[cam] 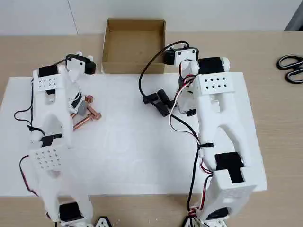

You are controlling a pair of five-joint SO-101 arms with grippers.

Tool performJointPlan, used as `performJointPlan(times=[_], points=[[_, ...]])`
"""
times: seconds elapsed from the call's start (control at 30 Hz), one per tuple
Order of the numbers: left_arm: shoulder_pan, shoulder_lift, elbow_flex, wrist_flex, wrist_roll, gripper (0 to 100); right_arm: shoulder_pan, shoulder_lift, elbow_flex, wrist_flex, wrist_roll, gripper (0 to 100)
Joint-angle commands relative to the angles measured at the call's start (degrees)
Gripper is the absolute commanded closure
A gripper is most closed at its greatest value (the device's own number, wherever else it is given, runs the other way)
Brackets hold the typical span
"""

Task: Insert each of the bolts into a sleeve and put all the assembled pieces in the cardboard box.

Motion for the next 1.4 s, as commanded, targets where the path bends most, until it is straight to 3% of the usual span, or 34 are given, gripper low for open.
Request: performJointPlan(times=[0.0, 0.27, 0.5, 0.93, 1.07, 1.27, 1.37], points=[[0.4, 1.3, -1.2, -3.0, 1.9, 88, 0.0, -3.6, -1.1, 0.7, -0.6, 99.5], [0.6, 1.0, -1.2, -2.5, 4.0, 100, 0.0, -3.6, -1.1, 0.7, -0.6, 99.5], [1.1, -3.3, -1.5, 2.4, 4.1, 99, 0.0, -3.6, -1.1, 0.7, -0.6, 99.5], [4.6, -26.9, -1.2, 13.4, 4.4, 99, 0.0, -4.1, -1.3, 0.0, -0.7, 99.4], [4.0, -37.1, -1.2, 13.5, 9.8, 99, 0.0, -5.2, -3.0, 0.5, -0.8, 99.4], [0.5, -56.3, 0.2, 13.5, 32.2, 99, 0.1, -17.5, -3.3, 1.4, -0.4, 99.5], [1.0, -64.5, 3.7, 13.4, 34.1, 99, 0.0, -25.9, -3.3, 1.5, -0.3, 99.5]])
